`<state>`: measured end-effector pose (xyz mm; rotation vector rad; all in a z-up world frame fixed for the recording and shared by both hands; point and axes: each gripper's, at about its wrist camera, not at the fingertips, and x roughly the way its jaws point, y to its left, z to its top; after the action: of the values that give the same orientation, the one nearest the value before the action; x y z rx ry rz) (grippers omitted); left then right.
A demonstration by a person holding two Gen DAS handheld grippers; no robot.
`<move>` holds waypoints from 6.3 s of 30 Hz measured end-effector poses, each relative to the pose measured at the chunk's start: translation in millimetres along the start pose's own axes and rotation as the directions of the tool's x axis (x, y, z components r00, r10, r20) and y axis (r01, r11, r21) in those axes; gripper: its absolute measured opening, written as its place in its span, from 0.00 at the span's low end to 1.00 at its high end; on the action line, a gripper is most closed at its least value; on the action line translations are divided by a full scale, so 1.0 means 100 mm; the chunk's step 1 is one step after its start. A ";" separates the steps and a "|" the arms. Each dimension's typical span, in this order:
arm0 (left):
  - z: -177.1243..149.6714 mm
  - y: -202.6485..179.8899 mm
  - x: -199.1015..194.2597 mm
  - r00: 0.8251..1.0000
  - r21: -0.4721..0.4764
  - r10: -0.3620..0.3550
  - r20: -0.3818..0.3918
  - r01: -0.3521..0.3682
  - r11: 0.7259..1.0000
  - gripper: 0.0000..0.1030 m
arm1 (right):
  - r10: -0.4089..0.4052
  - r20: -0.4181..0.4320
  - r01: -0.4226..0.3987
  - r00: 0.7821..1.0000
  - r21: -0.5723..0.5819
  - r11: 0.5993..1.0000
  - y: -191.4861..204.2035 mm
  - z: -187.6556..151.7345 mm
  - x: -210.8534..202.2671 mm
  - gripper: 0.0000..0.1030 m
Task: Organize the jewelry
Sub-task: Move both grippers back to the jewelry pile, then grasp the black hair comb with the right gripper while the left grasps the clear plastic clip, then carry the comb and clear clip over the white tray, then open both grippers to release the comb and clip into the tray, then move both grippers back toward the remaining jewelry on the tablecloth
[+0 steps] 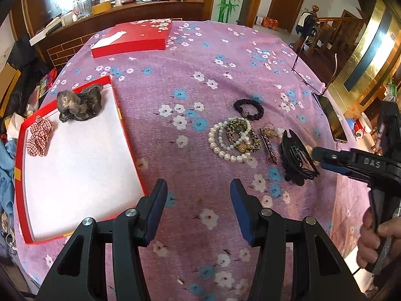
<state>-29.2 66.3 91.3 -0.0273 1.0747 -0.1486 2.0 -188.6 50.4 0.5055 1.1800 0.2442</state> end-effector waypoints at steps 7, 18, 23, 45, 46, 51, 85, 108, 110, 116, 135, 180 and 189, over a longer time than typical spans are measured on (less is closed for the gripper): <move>-0.04 0.02 -0.03 1.000 -0.007 0.021 -0.012 -0.021 1.000 0.49 | -0.133 -0.069 0.122 0.989 -0.145 0.982 0.31 0.12 0.51 0.70; 0.01 0.01 0.07 0.999 -0.006 -0.003 -0.040 0.003 1.000 0.50 | 0.000 -0.063 -0.007 0.998 -0.105 0.994 0.07 0.03 0.05 0.44; 0.10 -0.19 0.23 0.995 0.024 -0.068 -0.075 0.070 0.997 0.50 | 0.021 -0.017 -0.022 1.000 -0.042 0.999 -0.15 -0.16 -0.30 0.44; 0.37 -1.99 1.15 0.951 0.315 -0.213 -0.224 0.277 0.908 0.49 | -0.019 0.056 0.012 0.998 0.118 0.993 -0.95 -0.56 -0.90 0.44; 0.36 -2.01 1.18 0.949 0.316 -0.214 -0.230 0.281 0.906 0.49 | -0.019 0.057 0.012 0.998 0.114 0.993 -0.96 -0.57 -0.92 0.44; 0.32 -2.09 1.24 0.965 0.347 -0.178 -0.191 0.236 0.908 0.41 | -0.019 0.061 0.012 0.998 0.117 0.993 -1.00 -0.59 -0.95 0.44; 0.08 0.01 0.05 0.994 -0.019 -0.110 0.022 0.110 0.994 0.41 | 0.085 -0.083 -0.099 0.993 -0.180 0.979 0.53 -0.33 -0.19 0.44; -0.22 1.85 -0.18 0.997 -0.287 0.053 0.048 -0.037 0.957 0.41 | 0.130 -0.219 -0.213 0.967 -0.413 0.886 2.40 -0.30 0.72 0.45; -0.18 1.99 -0.16 0.996 -0.294 0.075 0.047 -0.058 0.954 0.41 | 0.135 -0.233 -0.224 0.963 -0.410 0.884 2.54 -0.26 0.85 0.45; -0.01 2.29 0.07 0.990 -0.298 0.139 0.029 -0.124 0.947 0.41 | 0.088 -0.241 -0.190 0.967 -0.440 0.878 2.91 -0.08 1.30 0.45; 0.40 2.45 0.57 0.971 -0.232 0.239 0.025 -0.227 0.946 0.41 | 0.021 -0.233 -0.121 0.972 -0.424 0.898 3.16 0.36 2.10 0.45; 0.29 1.45 0.10 0.970 -0.145 0.223 0.097 -0.208 0.967 0.46 | 0.105 -0.171 -0.149 0.980 -0.265 0.953 1.94 0.30 0.96 0.52; 0.01 0.91 0.15 0.991 -0.110 0.123 0.046 -0.117 0.987 0.47 | 0.087 -0.098 -0.099 0.991 -0.124 0.987 1.02 0.34 0.53 0.52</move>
<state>-11.3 154.0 70.6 -0.0625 1.0276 0.0185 60.7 -85.3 67.6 0.4403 1.2231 0.4248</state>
